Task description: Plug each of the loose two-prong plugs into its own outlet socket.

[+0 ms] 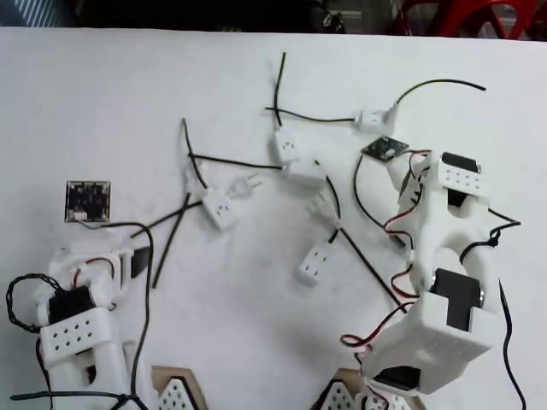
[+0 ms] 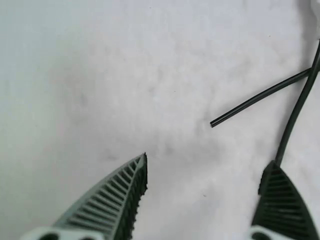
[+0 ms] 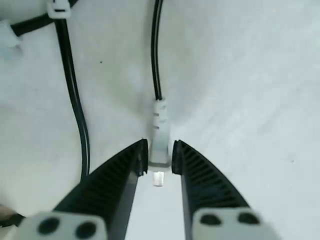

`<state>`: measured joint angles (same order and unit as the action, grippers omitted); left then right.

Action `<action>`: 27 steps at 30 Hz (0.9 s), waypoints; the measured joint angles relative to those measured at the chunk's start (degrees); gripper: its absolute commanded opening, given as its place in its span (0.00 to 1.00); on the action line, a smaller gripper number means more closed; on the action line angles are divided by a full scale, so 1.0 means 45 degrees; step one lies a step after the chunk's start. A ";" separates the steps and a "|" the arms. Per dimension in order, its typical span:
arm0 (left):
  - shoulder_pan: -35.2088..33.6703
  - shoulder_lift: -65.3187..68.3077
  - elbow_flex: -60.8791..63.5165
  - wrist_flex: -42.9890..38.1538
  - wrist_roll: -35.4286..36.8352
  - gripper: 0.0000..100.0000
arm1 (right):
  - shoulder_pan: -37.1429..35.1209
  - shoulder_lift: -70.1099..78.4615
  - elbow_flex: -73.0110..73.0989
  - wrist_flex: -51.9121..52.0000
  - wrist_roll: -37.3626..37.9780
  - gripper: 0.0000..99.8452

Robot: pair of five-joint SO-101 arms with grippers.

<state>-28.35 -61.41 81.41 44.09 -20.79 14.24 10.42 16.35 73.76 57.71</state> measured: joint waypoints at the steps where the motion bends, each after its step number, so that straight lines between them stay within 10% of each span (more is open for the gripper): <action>1: 0.0000 0.0000 0.0000 0.0000 0.0000 0.35 | 0.0000 0.0000 0.0000 0.0020 0.0000 0.08; 27: 0.0098 0.0000 0.0000 0.0000 0.0000 0.35 | -0.0352 -0.2930 -0.0586 0.2755 0.0567 0.02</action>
<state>-27.91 -61.41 81.41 44.09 -20.79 12.66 -2.77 13.71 86.15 60.26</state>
